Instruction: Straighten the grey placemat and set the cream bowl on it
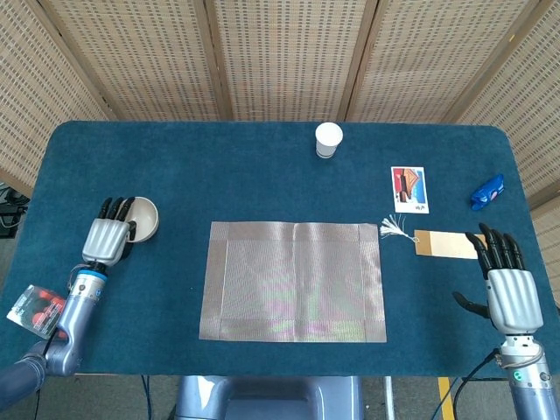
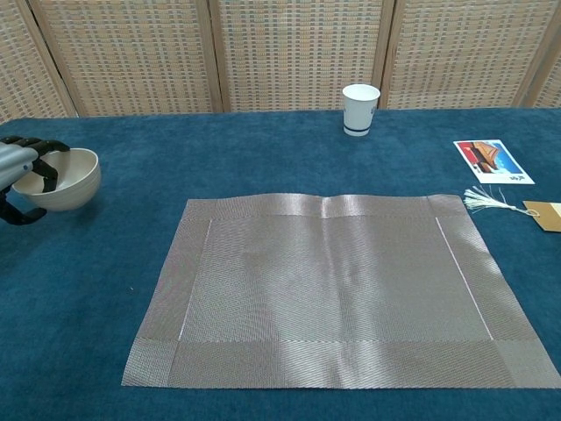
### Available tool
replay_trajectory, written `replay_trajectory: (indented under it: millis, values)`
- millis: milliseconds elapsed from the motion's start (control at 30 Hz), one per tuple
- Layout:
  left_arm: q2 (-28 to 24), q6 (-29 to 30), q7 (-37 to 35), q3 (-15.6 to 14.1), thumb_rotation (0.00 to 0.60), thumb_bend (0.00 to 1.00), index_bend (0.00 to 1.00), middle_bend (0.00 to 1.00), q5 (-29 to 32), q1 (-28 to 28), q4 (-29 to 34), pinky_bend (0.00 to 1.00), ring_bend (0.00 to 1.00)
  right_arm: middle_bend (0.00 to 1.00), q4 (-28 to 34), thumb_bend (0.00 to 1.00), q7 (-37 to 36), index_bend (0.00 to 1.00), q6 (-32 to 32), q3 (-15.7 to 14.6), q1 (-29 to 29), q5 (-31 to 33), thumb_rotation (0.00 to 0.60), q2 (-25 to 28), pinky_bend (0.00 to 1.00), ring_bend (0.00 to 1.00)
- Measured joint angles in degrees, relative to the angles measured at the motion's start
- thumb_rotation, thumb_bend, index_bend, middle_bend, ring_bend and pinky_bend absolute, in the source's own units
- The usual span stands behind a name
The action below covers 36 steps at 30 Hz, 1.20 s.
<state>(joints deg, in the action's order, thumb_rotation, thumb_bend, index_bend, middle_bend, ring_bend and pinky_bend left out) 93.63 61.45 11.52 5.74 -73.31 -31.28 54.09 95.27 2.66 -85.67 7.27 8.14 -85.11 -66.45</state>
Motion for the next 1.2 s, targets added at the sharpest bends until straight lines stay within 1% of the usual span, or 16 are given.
replay_trajectory:
  millis: [167,433,633,767,900,1033,1200]
  values:
    - [-2.0,3.2,0.9,0.1,0.600,0.78,0.79,0.00,-2.0,0.3,5.2,0.00,0.00,0.00,0.2,0.12,-0.5,0.14,-0.3,-0.1,-0.1,-0.4,0.600,0.3,0.00,0.00]
    - [-3.9,5.4,4.2,0.3,0.600,0.78,0.79,0.00,-4.9,-0.4,13.2,0.00,0.00,0.00,0.5,0.12,-1.1,0.14,-0.3,-0.1,-0.1,-0.7,0.600,0.6,0.00,0.00]
    - [-3.7,5.3,10.1,0.9,0.600,0.77,0.79,0.00,-6.5,-2.7,21.7,0.00,0.00,0.00,0.5,0.12,-2.1,0.14,-0.3,0.0,-0.2,-0.5,0.600,1.2,0.00,0.00]
    - [-2.2,4.1,14.6,1.3,0.600,0.77,0.79,0.00,-7.5,-5.0,25.2,0.00,0.00,0.00,0.5,0.12,-2.6,0.14,-0.3,0.2,-0.2,-0.4,0.600,1.4,0.00,0.00]
    - [0.5,2.2,18.4,1.9,0.600,0.77,0.79,0.00,-7.7,-7.5,26.8,0.00,0.00,0.00,0.6,0.12,-3.3,0.14,-0.3,0.2,-0.2,-0.4,0.600,1.7,0.00,0.00]
    - [3.8,-0.4,21.6,2.7,0.600,0.77,0.79,0.00,-6.9,-10.0,27.6,0.00,0.00,0.00,0.6,0.12,-4.3,0.14,-0.2,0.3,-0.2,-0.4,0.600,2.0,0.00,0.00]
    - [8.3,-3.3,25.8,3.4,0.600,0.76,0.79,0.00,-4.5,-12.5,26.9,0.00,0.00,0.00,0.6,0.12,-5.7,0.14,0.3,0.2,0.0,-0.3,0.600,2.6,0.00,0.00]
